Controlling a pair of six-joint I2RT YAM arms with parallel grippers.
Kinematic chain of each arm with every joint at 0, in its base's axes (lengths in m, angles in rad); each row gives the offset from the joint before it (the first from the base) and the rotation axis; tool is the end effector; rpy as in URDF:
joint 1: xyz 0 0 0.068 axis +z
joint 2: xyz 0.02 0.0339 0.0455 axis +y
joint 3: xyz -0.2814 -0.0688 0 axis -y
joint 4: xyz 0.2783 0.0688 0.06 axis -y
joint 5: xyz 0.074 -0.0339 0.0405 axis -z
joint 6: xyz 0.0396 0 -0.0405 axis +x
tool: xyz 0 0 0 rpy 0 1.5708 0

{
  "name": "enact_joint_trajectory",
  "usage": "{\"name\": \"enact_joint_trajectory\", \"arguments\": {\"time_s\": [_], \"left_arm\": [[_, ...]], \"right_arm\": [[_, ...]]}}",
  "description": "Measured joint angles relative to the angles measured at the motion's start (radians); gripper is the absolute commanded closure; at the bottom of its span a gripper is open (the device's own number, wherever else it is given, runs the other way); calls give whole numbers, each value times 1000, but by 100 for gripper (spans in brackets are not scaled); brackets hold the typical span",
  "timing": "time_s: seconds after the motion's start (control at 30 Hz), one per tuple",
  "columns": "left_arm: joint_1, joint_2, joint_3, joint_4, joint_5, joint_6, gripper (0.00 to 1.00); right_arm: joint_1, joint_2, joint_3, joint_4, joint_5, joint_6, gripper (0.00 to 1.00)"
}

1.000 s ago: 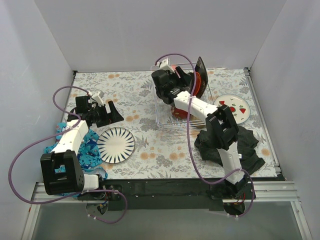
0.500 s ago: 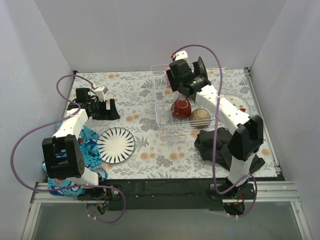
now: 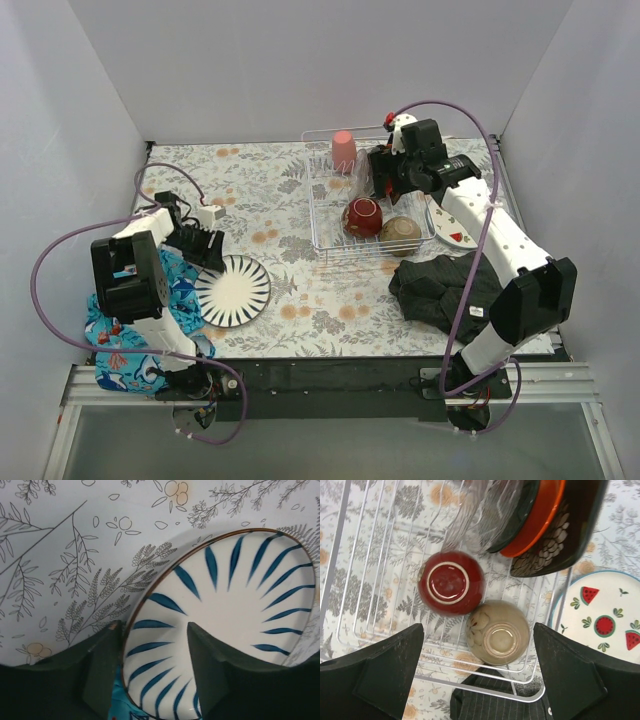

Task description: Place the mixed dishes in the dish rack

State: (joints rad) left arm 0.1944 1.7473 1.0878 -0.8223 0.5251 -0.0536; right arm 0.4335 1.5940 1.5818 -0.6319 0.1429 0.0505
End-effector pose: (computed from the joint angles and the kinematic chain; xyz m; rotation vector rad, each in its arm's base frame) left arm 0.3332 0.0454 0.1596 -0.3263 2.9003 -0.7733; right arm 0.3618 0.1612 0.3835 -0.3428 2.1827 0.1109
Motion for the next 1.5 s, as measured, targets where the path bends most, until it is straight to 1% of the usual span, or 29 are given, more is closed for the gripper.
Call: {"name": "enact_joint_trajectory", "arguments": {"time_s": [0.07, 0.13, 0.17, 0.2, 0.27, 0.33, 0.47, 0.57, 0.67, 0.77, 0.97, 1.1, 1.23, 1.27, 1.4, 1.5], "left_arm": [[0, 15, 5, -6, -2, 55, 69], [2, 29, 8, -8, 5, 93, 78], [3, 33, 9, -6, 6, 107, 86], [4, 36, 8, -3, 11, 117, 91], [9, 41, 10, -8, 25, 125, 97], [10, 47, 18, -25, 40, 118, 100], [2, 48, 37, -62, 37, 97, 100], [-11, 30, 69, -87, 35, 81, 100], [-26, -20, 93, -106, 35, 80, 100], [-42, -120, 99, -110, 36, 91, 100], [-66, -348, 72, -107, 50, 109, 100], [-68, -457, 63, -101, 73, 100, 100], [-73, -489, 63, -102, 97, 88, 100], [-80, -489, 62, -103, 97, 84, 100], [-113, -505, 16, -85, 88, 50, 100], [-130, -513, -3, -82, 74, 17, 100]], "right_arm": [[1, 0, -16, -1, -32, -20, 2], [3, 0, -23, -7, -55, -47, 2], [5, 0, -22, -6, -63, -58, 2], [5, 1, -19, -8, -71, -68, 2], [6, 10, -2, -15, -104, -88, 2], [6, 35, 43, -17, -192, -122, 2], [10, 77, 90, 25, -486, -221, 2], [66, 114, 95, 60, -665, -314, 2], [145, 180, 121, 67, -761, -364, 2], [225, 268, 157, 83, -809, -391, 2], [335, 404, 200, 95, -829, -443, 2], [350, 499, 289, 111, -843, -445, 2], [342, 565, 334, 169, -858, -404, 2], [340, 578, 341, 184, -864, -388, 4], [336, 671, 444, 237, -915, -322, 23], [336, 727, 489, 269, -1011, -259, 24]]}}
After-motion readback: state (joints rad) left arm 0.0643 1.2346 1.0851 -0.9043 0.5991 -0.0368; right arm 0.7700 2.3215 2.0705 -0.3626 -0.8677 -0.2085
